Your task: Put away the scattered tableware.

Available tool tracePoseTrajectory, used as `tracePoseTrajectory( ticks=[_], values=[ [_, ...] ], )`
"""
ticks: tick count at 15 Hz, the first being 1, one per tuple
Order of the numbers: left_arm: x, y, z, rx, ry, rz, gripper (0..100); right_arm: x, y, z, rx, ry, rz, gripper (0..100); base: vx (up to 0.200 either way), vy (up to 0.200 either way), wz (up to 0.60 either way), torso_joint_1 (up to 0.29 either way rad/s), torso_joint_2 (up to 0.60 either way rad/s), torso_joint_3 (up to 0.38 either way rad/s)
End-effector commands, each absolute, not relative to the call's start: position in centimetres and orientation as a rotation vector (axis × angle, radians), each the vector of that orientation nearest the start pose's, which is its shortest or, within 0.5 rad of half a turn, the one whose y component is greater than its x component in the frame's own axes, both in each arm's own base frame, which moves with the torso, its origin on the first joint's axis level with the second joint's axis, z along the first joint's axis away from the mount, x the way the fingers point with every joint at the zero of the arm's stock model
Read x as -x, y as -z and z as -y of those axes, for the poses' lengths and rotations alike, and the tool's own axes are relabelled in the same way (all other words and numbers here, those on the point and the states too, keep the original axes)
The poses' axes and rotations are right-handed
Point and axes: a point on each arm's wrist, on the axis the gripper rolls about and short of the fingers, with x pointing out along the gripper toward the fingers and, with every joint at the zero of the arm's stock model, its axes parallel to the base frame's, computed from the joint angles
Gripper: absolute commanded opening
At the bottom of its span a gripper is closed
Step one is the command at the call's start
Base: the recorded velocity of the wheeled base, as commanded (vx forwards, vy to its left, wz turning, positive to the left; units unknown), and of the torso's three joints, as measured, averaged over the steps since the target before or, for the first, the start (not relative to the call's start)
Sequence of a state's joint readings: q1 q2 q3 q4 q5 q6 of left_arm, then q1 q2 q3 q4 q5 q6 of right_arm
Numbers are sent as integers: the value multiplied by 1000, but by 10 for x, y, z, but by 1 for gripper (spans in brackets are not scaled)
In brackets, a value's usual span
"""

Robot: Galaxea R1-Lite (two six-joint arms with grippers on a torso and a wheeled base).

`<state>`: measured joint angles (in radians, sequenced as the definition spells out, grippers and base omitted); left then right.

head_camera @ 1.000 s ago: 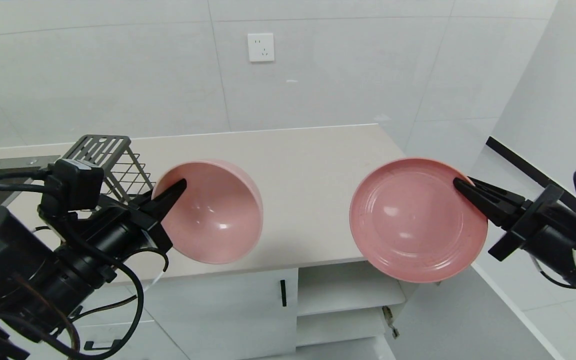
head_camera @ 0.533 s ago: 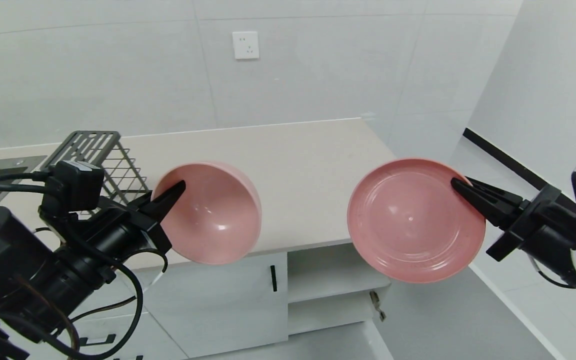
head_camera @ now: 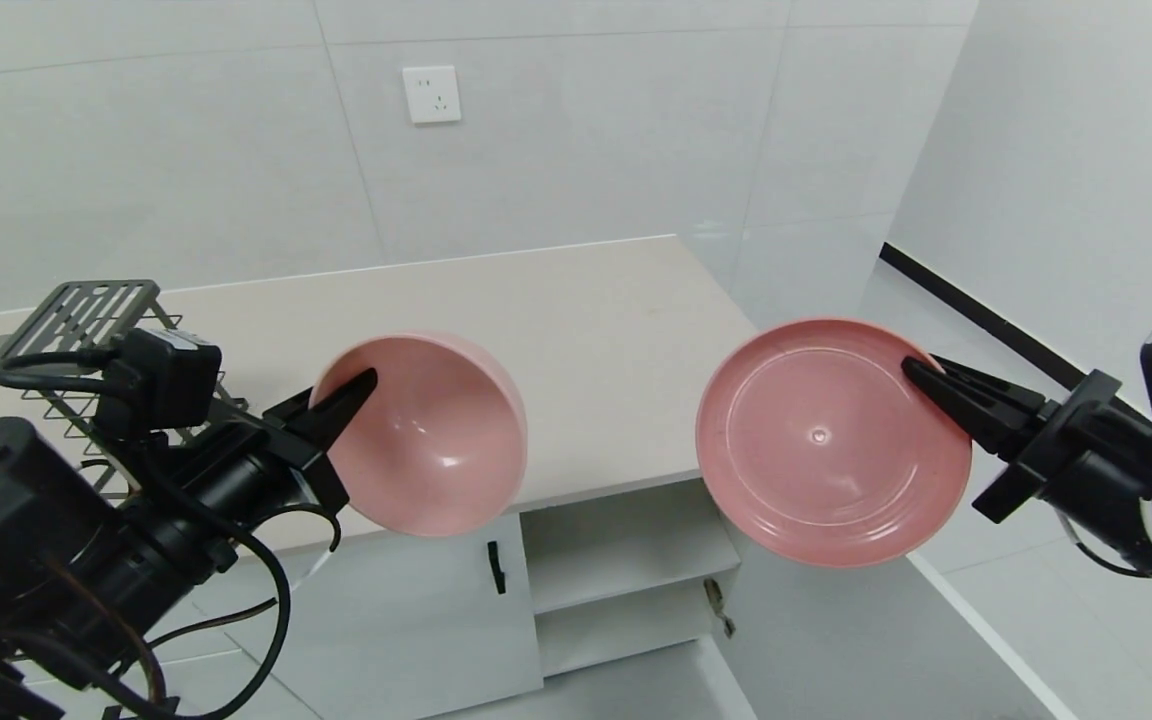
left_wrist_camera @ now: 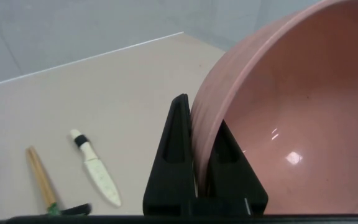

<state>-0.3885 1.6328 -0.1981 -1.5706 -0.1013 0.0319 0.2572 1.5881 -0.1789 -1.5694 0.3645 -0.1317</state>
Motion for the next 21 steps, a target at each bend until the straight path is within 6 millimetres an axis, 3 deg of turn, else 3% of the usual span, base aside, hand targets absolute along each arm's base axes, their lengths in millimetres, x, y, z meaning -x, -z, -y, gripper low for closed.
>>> tracePoseTrajectory(
  ticks=[1, 6, 11, 21],
  values=[
    [-202, -149, 85, -13, 487, 137, 0, -199, -156, -61, 136, -610, 204, 0, 0, 0, 0, 0, 0, 0],
    [-201, -147, 85, -14, 490, 126, 0, -200, -155, -61, 136, -609, 201, 0, -120, 0, 0, 5, 2, 0],
    [-201, -147, 85, -16, 490, 128, 0, -201, -155, -61, 136, -609, 201, 0, 0, 0, 0, -4, 19, 7],
    [-193, -142, 91, -19, 530, 101, 0, -202, -151, -62, 136, -612, 180, 0, 0, 0, 0, -188, 377, 183]
  ],
)
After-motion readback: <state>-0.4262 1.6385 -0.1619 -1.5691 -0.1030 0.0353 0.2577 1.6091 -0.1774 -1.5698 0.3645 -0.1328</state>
